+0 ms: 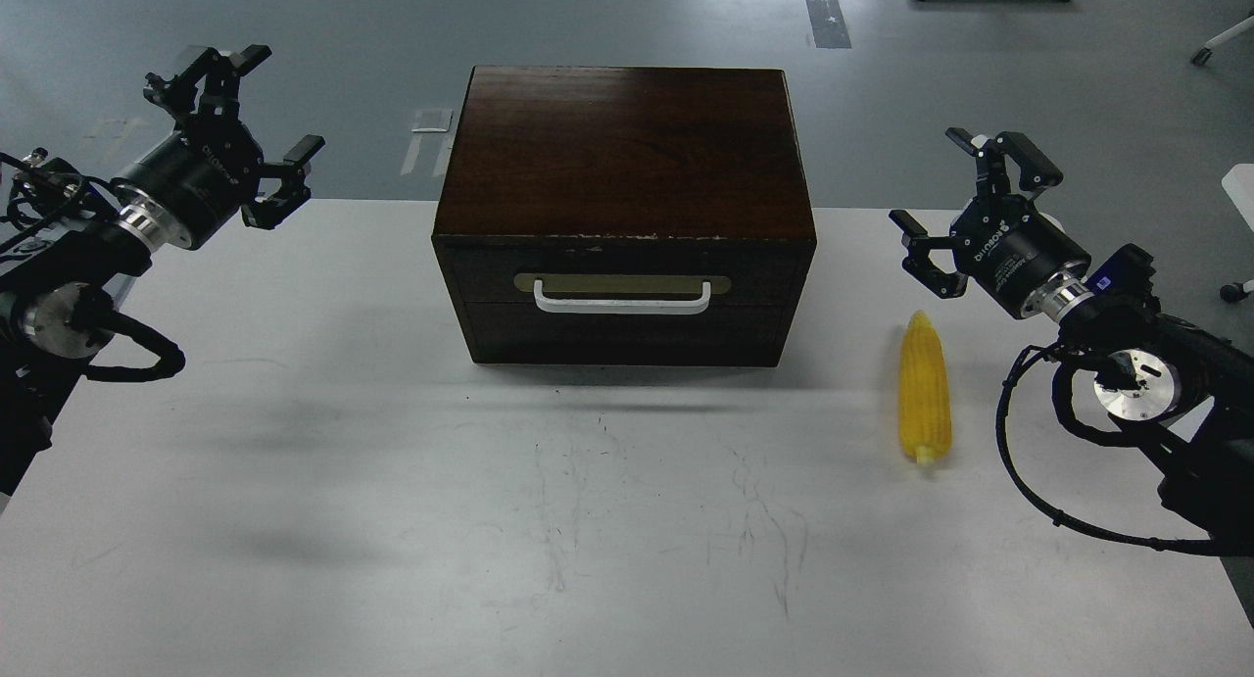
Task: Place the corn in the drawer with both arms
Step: 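Raise the left arm and swing it toward the top of the wooden box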
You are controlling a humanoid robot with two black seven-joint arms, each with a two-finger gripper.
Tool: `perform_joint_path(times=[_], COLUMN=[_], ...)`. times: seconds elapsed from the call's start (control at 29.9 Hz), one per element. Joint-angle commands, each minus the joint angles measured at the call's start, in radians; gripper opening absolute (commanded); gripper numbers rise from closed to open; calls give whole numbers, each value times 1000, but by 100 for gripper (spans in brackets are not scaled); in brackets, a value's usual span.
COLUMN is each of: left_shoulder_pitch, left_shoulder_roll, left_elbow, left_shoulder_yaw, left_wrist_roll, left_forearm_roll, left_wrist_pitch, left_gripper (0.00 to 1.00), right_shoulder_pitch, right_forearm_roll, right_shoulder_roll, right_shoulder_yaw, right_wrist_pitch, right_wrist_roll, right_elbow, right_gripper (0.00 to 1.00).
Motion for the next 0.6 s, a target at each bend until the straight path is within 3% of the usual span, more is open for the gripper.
perform_joint_path(times=[0.0,0.23,0.4,0.57], left_shoulder_pitch=[4,-18,-159,-288], left_shoulder_roll=[0,14,83,84], left_elbow=[0,31,97,60], left_shoulder_yaw=[-1,-4,-10,-5], left_wrist_roll=[-1,0,2,-9], left_forearm_roll=[-1,0,0,140], left_wrist_pitch=[0,0,0,0], left_gripper=[98,98,98,98], right_shoulder_pitch=[-1,1,2,2], right_forearm_roll=[0,0,0,0], right_shoulder_roll=[-2,-6,-31,-52], right_shoulder_yaw=[1,1,-1,2], right_wrist_pitch=[0,0,0,0], right_wrist_roll=[2,2,2,2], right_elbow=[0,0,0,0], right_gripper=[100,100,100,100])
